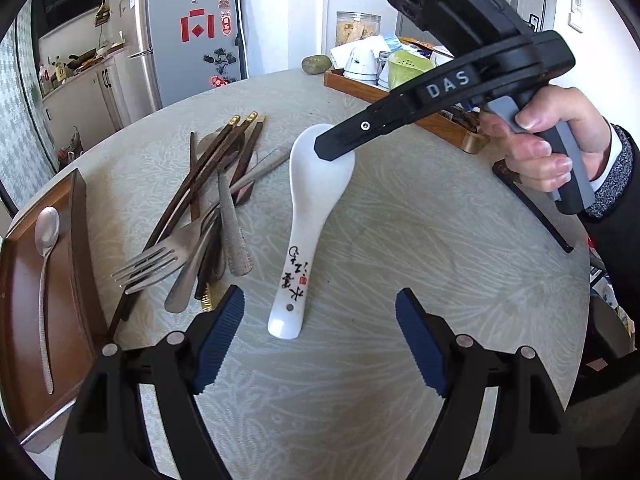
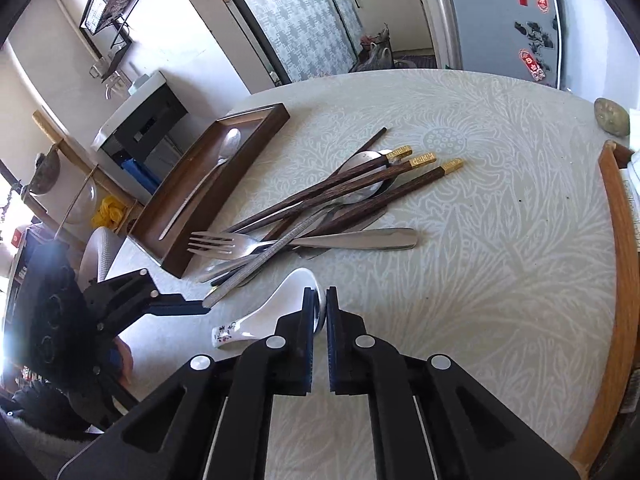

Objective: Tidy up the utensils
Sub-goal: 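Move the right gripper to the white ceramic spoon and grasp it, then place the white ceramic spoon in the tray beside the steel spoon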

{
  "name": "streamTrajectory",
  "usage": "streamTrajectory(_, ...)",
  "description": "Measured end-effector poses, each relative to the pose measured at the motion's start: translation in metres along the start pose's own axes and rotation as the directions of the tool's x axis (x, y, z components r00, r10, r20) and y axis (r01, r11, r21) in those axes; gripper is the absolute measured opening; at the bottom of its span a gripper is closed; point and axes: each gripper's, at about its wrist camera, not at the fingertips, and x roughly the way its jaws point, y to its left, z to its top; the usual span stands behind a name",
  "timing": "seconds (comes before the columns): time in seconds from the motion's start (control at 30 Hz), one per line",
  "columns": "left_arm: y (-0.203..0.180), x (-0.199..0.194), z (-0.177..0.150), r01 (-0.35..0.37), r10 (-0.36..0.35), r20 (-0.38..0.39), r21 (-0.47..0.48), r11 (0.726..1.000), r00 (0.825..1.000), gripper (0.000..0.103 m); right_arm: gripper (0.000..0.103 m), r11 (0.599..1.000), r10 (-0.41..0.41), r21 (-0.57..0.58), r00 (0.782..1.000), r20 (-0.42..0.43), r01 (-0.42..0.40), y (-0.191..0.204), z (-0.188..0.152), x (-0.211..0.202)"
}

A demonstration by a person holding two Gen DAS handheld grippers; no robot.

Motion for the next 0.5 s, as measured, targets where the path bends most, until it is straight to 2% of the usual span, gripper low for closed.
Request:
streamTrajectory(0.07, -0.002, 0.0, 0.0, -0.004, 0.004, 0.006, -0.007, 1.0, 1.0, 0.073, 0.005, 0.999, -0.001, -0.036, 1.0, -0.006, 0.001, 0.014, -0.003, -0.004)
streamTrajectory(0.13, -0.003, 0.003, 0.001, -0.005, 0.005, -0.004, -0.009, 1.0, 1.0, 0.058, 0.005, 0.998, -0.003, -0.063, 1.0, -0.006, 0.002, 0.027, -0.006, -0.006)
streamTrajectory(0.2, -0.003, 0.006, -0.001, -0.012, 0.012, -0.031, -0.011, 1.0, 0.999, 0.025, 0.005, 0.996, -0.019, -0.089, 1.0, -0.001, 0.018, 0.038, -0.006, -0.009)
streamTrajectory(0.27, 0.001, 0.006, -0.002, -0.025, 0.024, -0.038, -0.021, 0.999, 0.999, 0.018, 0.005, 0.995, -0.017, -0.102, 1.0, 0.008, 0.018, 0.045, -0.006, -0.013)
streamTrajectory(0.5, 0.011, -0.017, -0.004, -0.048, 0.048, -0.009, -0.042, 0.998, 0.999, 0.019, 0.005, 0.989, -0.035, -0.144, 0.999, 0.031, 0.039, 0.066, 0.002, -0.015)
